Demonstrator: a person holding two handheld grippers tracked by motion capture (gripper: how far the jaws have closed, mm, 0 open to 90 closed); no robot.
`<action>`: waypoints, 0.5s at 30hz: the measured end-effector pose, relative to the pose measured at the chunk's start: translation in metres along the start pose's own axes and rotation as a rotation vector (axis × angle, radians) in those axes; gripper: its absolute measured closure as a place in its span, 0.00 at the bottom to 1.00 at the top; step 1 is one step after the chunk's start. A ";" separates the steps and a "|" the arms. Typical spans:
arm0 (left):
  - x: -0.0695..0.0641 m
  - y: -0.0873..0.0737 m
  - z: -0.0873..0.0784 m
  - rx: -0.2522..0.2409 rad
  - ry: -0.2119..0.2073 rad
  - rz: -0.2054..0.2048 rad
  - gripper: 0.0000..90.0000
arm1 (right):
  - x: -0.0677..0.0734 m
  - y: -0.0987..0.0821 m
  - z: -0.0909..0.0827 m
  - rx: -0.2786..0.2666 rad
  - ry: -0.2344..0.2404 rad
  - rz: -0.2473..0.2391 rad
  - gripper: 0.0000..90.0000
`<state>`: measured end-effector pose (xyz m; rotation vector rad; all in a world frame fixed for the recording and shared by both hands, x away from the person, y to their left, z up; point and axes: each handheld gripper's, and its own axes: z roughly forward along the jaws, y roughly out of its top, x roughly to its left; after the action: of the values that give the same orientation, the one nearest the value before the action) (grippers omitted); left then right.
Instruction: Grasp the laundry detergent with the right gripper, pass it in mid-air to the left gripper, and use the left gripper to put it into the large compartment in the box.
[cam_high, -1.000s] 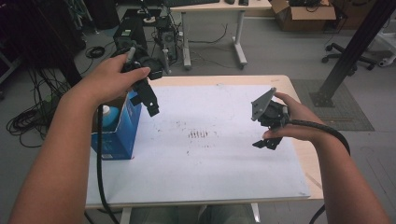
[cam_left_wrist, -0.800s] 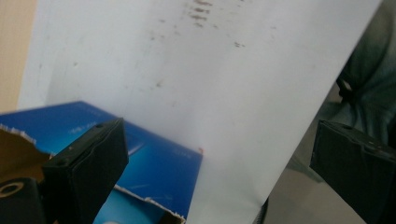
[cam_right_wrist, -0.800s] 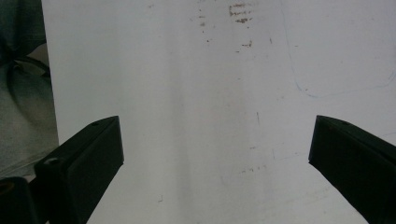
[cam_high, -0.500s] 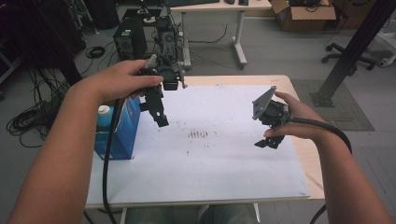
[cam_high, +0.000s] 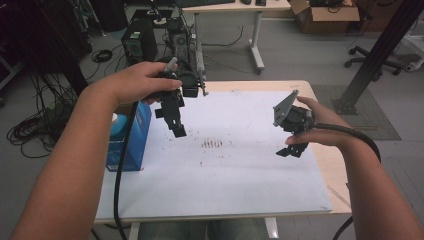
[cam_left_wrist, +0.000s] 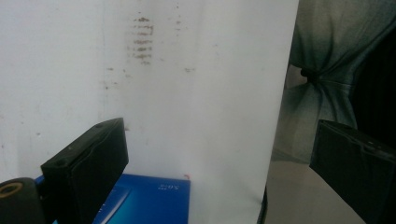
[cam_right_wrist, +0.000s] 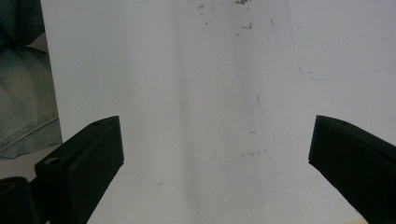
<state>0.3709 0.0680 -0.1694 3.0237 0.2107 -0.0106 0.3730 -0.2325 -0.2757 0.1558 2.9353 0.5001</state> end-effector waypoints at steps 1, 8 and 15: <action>0.000 0.001 0.000 0.004 -0.001 0.001 0.05 | 0.000 0.000 0.000 -0.001 0.002 0.000 0.04; 0.000 0.005 -0.002 0.019 0.000 -0.001 0.05 | -0.003 -0.002 -0.003 0.000 0.001 0.001 0.04; 0.005 0.006 0.000 0.031 0.002 -0.015 0.05 | -0.004 -0.001 -0.005 0.005 0.002 0.000 0.04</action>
<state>0.3769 0.0629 -0.1686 3.0533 0.2357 -0.0123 0.3764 -0.2360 -0.2707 0.1568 2.9386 0.4935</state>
